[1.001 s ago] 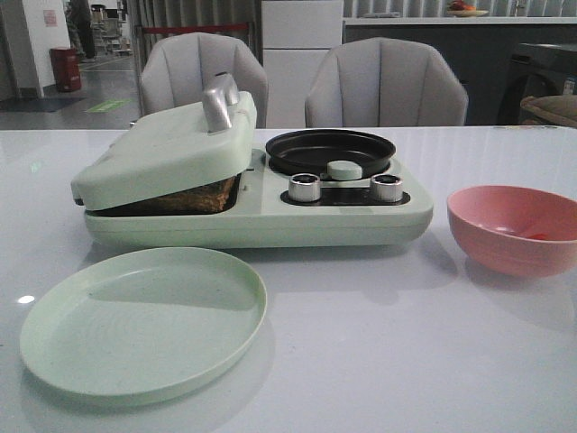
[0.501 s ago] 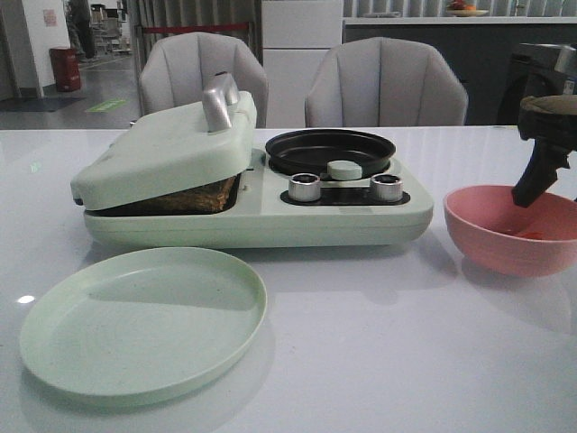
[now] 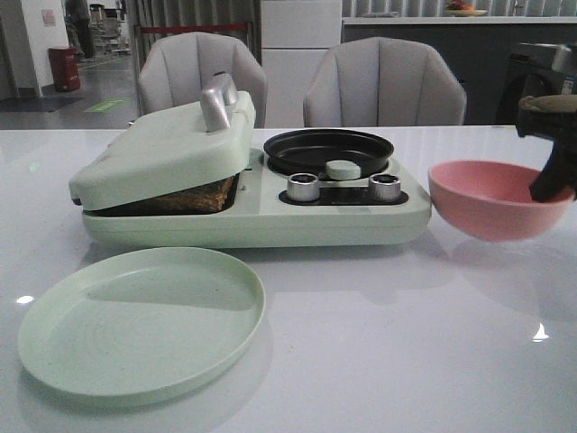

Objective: Make breakfast with bread and shrimp
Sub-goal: 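Grasp the pink bowl rim with the right gripper and lift it, then tilt the pink bowl over the black frying pan to pour shrimp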

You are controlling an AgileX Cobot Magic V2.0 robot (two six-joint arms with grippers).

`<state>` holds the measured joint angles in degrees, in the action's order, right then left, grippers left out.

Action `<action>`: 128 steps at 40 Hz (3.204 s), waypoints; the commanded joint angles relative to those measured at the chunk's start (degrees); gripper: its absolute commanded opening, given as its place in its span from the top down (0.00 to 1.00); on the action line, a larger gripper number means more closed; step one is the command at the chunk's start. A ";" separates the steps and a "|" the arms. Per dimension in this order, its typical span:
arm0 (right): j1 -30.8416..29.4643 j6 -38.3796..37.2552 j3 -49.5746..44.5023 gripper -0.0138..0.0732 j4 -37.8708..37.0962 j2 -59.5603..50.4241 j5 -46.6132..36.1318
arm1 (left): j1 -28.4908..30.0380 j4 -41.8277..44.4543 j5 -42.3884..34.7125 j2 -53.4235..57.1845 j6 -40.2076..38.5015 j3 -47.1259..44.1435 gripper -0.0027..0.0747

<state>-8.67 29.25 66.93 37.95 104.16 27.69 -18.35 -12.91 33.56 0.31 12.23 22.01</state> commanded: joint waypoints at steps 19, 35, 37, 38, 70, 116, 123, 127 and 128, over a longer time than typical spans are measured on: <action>6.71 4.48 13.98 0.68 19.26 -7.42 -10.24 | -0.13 -0.91 -4.57 -0.18 -0.43 1.41 0.82; 19.75 19.75 13.98 0.68 21.50 -3.22 -39.40 | -0.13 -0.91 -4.57 -0.18 -0.43 1.41 0.82; 21.37 19.70 13.98 0.68 19.58 -2.41 -43.24 | -0.13 -0.91 -4.57 -0.18 -0.43 1.41 0.82; 22.31 19.70 13.98 0.68 17.98 -1.66 -45.50 | -0.13 -0.91 -4.57 -0.18 -0.43 1.41 0.82; 26.68 -12.90 6.59 0.68 -31.78 11.95 -93.08 | -0.13 -0.91 -4.57 -0.18 -0.43 1.41 0.82; 26.75 42.30 16.18 0.68 -41.13 17.72 -101.84 | -0.13 -0.91 -4.57 -0.18 -0.43 1.41 0.82; 26.75 31.86 16.18 0.68 -39.19 17.89 -101.84 | -0.13 -0.91 -4.57 -0.18 -0.43 1.41 0.82; 26.75 13.35 16.18 0.68 -31.98 17.82 -101.78 | -0.13 -0.91 -4.57 -0.18 -0.43 1.41 0.82; 26.75 8.31 16.18 0.68 -30.04 17.82 -101.60 | -0.13 -0.91 -4.57 -0.18 -0.43 1.41 0.82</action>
<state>18.20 51.23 81.30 2.03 126.28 -65.12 -18.35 -12.91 33.56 0.31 12.23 22.01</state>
